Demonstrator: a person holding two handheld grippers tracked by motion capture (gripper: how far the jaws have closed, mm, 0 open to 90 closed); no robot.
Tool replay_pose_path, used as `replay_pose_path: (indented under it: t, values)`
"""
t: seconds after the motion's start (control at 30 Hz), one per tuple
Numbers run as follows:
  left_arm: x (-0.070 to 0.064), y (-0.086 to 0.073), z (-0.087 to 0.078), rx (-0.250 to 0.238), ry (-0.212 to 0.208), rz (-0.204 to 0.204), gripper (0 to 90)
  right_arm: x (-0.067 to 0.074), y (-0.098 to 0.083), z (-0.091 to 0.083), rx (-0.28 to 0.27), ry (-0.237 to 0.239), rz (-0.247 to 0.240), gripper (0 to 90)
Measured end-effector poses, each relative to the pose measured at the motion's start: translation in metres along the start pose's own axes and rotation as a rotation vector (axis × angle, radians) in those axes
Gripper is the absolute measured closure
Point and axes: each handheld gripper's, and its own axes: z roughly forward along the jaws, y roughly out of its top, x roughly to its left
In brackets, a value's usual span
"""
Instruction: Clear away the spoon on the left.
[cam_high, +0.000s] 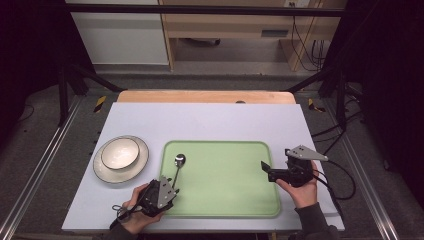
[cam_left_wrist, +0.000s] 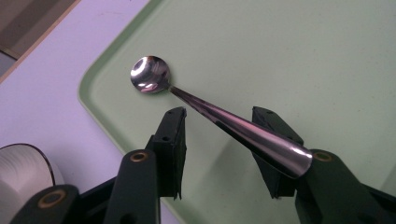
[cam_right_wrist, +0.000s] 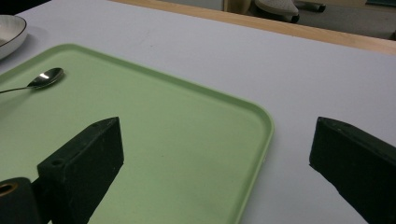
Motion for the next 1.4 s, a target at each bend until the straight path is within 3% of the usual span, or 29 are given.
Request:
replay_pose_path:
  t: [0.67,1.4]
  values:
    - [-0.0025,-0.0001,0.0042,0.034,-0.061,0.005,32.8,0.0003,0.0001,0.0001,0.004,0.004,0.001,3.1]
    - [-0.0035,0.0017,0.0016,0.032,-0.096,-0.003,25.9,0.0004,0.0002,0.0004,0.010,0.006,-0.009,2.6]
